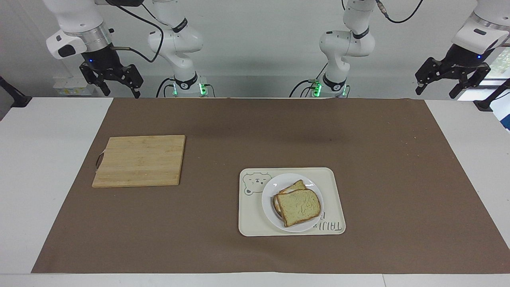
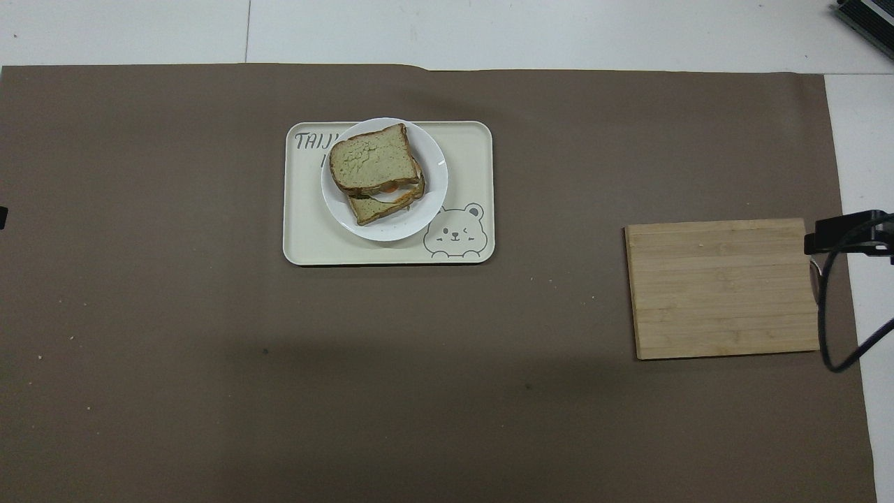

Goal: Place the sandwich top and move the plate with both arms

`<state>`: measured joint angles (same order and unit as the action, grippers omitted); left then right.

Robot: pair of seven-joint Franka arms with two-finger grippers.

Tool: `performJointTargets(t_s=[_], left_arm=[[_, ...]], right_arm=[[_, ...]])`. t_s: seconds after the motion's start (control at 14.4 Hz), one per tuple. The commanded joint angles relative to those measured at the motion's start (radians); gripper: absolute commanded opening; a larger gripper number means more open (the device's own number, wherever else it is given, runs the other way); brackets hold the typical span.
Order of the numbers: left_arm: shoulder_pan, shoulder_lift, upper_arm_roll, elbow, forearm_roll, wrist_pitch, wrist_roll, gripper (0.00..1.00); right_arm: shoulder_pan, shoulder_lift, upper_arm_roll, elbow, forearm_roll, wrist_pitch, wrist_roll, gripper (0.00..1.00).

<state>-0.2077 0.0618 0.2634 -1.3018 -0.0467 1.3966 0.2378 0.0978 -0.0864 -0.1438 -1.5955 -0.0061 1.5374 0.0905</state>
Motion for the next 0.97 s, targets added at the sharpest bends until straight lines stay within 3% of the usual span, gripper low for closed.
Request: performJointTargets(t_s=[0.0,0.35,0.55,0.9], left_arm=[[-0.015,-0.023,0.005,-0.027,0.025,0.001,-0.015,1.0],[0.031,-0.066,-0.019,-0.065,0.022,-0.056,-0.002,1.0],[0.174,-0.131,-0.174,-0.155,0.024,-0.053,-0.005,1.0],[0.174,-0.151,-0.193,-0.195,0.024,-0.042,-0.017,1.0]], right_arm=[[-0.009,-0.007,0.006,-0.001,-0.003,-0.006,-0.025,1.0],[-0.009,-0.007,0.006,-0.001,-0.003,-0.006,-0.023,1.0],[-0.009,-0.007,0.006,-0.001,-0.003,-0.006,-0.025,1.0],[-0.009,-0.007,0.006,-0.001,-0.003,-0.006,-0.025,1.0]])
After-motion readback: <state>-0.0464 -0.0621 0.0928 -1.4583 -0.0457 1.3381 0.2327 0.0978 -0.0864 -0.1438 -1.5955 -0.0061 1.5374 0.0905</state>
